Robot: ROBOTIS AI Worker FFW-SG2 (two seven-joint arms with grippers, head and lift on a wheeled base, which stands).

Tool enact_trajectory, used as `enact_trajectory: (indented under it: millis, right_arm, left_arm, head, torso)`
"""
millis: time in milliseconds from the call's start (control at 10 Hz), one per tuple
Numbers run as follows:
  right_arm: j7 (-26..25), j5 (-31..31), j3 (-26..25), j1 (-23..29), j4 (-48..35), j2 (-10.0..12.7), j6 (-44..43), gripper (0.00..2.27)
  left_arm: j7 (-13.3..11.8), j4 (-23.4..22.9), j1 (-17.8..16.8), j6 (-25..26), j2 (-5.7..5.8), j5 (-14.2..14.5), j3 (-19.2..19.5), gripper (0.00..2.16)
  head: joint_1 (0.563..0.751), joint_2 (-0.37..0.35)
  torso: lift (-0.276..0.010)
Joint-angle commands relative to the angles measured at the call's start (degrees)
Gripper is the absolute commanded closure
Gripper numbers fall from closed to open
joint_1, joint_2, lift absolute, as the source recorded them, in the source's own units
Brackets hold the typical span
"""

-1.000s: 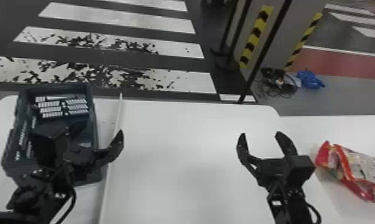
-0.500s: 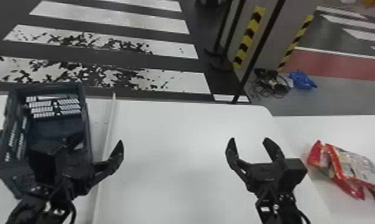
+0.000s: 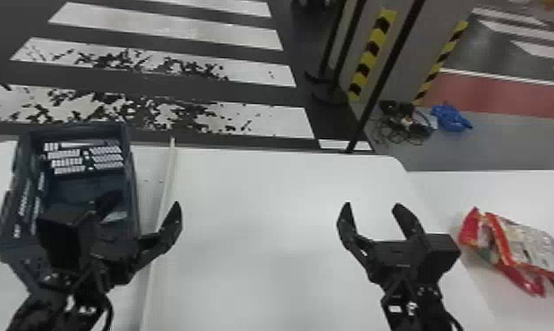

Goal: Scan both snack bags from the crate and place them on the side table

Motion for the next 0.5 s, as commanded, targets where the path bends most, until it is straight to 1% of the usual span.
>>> enact_trajectory:
  millis: [0,400]
  right_arm:
    - [-0.5,-0.3,0.0,0.2,-0.1,0.1,-0.4,0.06]
    - [-0.5,-1.0,-0.2,0.1,-0.1,0.1,-0.4,0.06]
  left_arm:
    - [0.1,-1.3,0.6,0.1,-0.15,0.0,0.2,0.08]
    - [0.1,-1.4,0.6,0.1,-0.15,-0.1,0.4,0.08]
  head:
    - [0.695,-0.247]
    - [0.695,-0.245]
  torso:
    - [-0.098]
    - [-0.098]
